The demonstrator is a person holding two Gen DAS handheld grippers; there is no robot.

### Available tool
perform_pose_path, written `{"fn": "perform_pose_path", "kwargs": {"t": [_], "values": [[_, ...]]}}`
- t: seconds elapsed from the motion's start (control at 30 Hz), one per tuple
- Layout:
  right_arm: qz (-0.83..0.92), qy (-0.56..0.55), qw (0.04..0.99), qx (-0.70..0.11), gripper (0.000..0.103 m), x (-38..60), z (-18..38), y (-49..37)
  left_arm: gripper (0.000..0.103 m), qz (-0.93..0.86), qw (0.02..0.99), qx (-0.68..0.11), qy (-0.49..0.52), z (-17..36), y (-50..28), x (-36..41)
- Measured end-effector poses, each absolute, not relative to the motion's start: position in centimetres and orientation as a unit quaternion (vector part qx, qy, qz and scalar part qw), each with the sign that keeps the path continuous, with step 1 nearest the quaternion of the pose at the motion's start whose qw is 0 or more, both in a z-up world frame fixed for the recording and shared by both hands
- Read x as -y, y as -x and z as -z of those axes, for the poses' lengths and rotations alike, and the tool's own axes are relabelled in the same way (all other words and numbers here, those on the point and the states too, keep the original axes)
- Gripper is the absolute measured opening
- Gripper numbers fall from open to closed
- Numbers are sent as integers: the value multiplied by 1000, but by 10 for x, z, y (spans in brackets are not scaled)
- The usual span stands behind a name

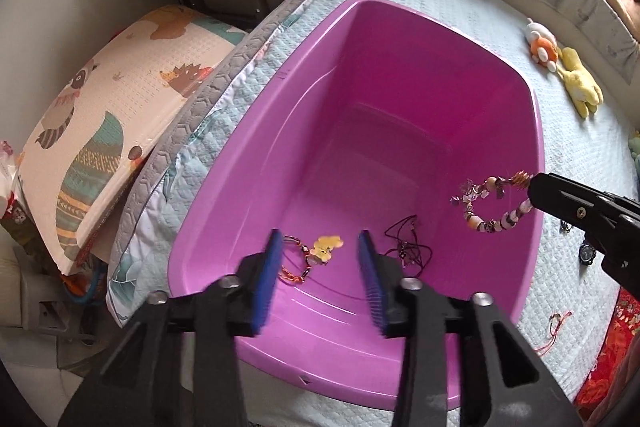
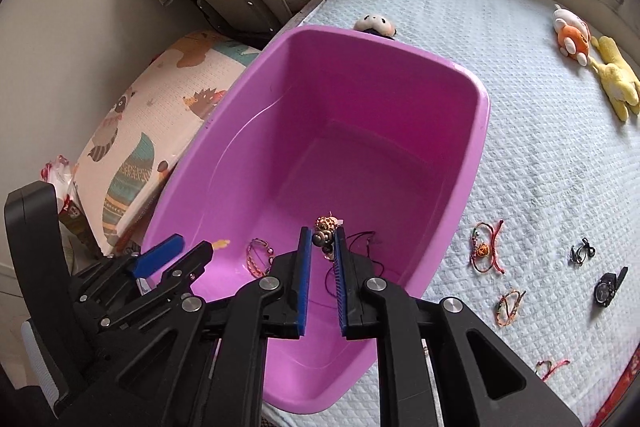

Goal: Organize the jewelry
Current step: 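Carry both items into the pink tub and open both tools to release them, then withdraw both tools from the tub toward the red-string bracelet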

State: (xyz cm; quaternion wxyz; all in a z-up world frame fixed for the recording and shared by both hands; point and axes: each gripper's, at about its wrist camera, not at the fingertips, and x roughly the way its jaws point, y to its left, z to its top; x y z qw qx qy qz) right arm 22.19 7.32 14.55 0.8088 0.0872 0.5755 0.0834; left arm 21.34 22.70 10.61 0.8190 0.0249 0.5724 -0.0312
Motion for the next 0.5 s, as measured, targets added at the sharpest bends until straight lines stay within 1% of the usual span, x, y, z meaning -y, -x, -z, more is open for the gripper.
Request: {"fn": "perform_pose_path", "kwargs": {"t": [0.03, 0.1, 0.17, 0.3, 0.5], "values": [[-81, -88, 812, -571, 32, -71, -147, -222, 73, 24, 822, -568, -25, -108, -214, -229], [-77, -89, 815, -568, 34, -67, -149, -222, 78, 20, 826, -563, -23, -110, -214, -233], [-72, -86, 817, -566, 35, -64, -150, -222, 81, 17, 822, -568, -23, -110, -217, -237], [-66, -94, 812, -572, 40, -57, -149, -220, 81, 10, 816, -577, -13, -111, -219, -243], [-66, -111, 804, -580, 41, -50, -147, -209, 83, 15, 817, -576, -9, -116, -216, -242]]}}
